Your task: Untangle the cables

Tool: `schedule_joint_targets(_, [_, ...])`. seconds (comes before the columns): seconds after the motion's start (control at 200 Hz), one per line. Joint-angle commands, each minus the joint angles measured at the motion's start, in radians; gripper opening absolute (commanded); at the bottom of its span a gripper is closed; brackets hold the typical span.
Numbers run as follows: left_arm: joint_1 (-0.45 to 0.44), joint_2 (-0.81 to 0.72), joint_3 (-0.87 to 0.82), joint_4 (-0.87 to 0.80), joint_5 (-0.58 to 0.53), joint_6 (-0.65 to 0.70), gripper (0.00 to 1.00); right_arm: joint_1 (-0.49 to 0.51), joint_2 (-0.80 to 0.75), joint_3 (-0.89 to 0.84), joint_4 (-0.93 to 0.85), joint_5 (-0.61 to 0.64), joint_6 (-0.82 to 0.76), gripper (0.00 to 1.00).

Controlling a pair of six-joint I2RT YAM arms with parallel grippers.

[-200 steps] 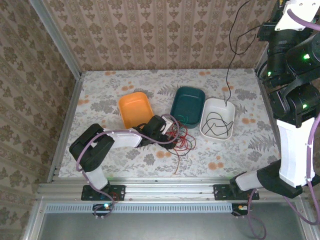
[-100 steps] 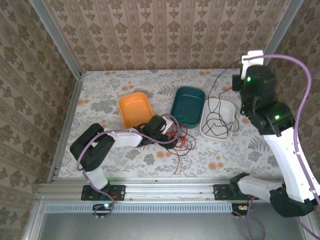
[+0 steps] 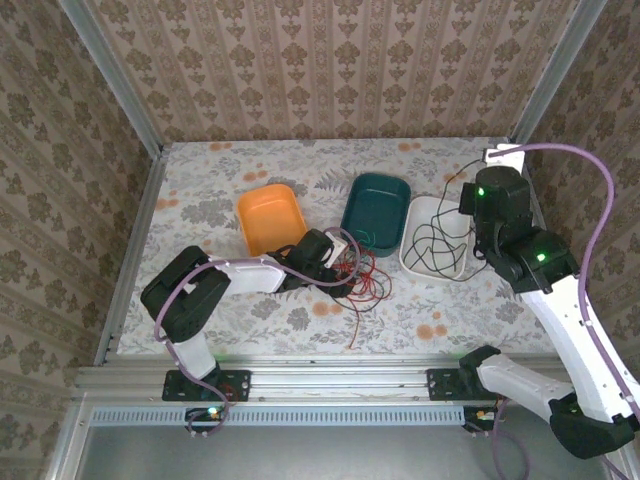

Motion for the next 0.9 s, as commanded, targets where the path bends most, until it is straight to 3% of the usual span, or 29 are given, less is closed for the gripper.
schedule_joint_targets(0.0, [0.001,0.040,-0.017,-0.022,0.010,0.006,1.00,0.010,-0.006,0.139,0.137,0.058,-0.106,0.00])
schedule_joint_targets(0.105, [0.001,0.040,-0.021,-0.020,0.010,0.003,1.00,0.009,0.023,0.279,0.261,0.079,-0.247,0.00])
schedule_joint_targets(0.21, [0.001,0.038,-0.022,-0.017,0.006,0.003,1.00,0.009,0.053,0.400,0.362,0.023,-0.345,0.00])
schedule_joint_targets(0.475, [0.001,0.030,-0.032,-0.012,-0.004,-0.002,1.00,0.010,0.144,0.564,0.420,-0.145,-0.386,0.00])
schedule_joint_targets(0.68, [0.001,0.014,-0.047,-0.013,-0.007,-0.003,1.00,0.010,0.192,0.578,0.387,-0.098,-0.407,0.00])
schedule_joint_targets(0.89, [0.001,0.018,-0.047,-0.017,-0.001,-0.001,1.00,0.011,0.162,0.406,0.393,-0.017,-0.419,0.00])
